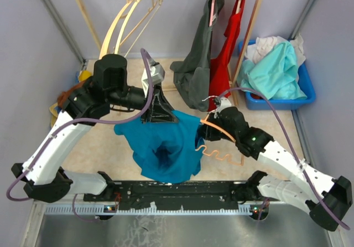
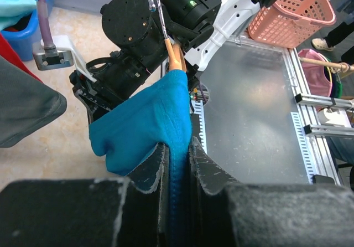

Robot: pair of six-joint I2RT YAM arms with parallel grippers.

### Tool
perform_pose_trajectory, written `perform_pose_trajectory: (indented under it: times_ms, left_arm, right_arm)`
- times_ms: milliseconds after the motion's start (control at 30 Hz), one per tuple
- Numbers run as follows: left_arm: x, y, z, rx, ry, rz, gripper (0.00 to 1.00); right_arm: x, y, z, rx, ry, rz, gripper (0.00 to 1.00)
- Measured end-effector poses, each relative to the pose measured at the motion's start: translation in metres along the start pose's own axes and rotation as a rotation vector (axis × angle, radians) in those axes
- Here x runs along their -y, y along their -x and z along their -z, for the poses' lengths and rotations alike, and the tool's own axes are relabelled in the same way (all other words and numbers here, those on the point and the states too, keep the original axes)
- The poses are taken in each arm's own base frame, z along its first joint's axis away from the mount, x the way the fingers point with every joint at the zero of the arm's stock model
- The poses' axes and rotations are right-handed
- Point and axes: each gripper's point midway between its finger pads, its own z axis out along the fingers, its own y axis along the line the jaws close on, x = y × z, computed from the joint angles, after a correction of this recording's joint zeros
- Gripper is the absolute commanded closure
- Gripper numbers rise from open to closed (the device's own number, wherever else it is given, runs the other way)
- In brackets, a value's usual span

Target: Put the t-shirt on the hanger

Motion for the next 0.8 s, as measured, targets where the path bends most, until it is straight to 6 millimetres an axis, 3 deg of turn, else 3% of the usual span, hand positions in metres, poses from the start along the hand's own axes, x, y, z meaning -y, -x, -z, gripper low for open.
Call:
perform_pose_trajectory:
  times_ms: [100,267,433,600,800]
  left_arm:
    - [0.001,0.001,0.001,0.005,0.005,-0.009,1.0]
    - [0.004,0.003,0.006,0.018,0.015,-0.027,1.0]
    - [0.005,0.003,0.012,0.03,0.05,-0.046,1.0]
    - [0.0,0.005,0.016,0.048,0.102,-0.068,1.0]
    - [-0.001,0.006,0.019,0.068,0.127,-0.09,1.0]
  right_arm:
    - [0.001,0.008,0.003,0.017,-0.006,-0.003,0.99]
    - [0.007,0.03,0.021,0.092,-0.013,-0.022,1.0]
    - [-0.001,0.033,0.045,0.133,0.043,-0.022,1.0]
    - [-0.009,0.022,0.064,0.145,0.127,-0.018,1.0]
    - [-0.002,-0.004,0.075,0.105,0.146,-0.034,1.0]
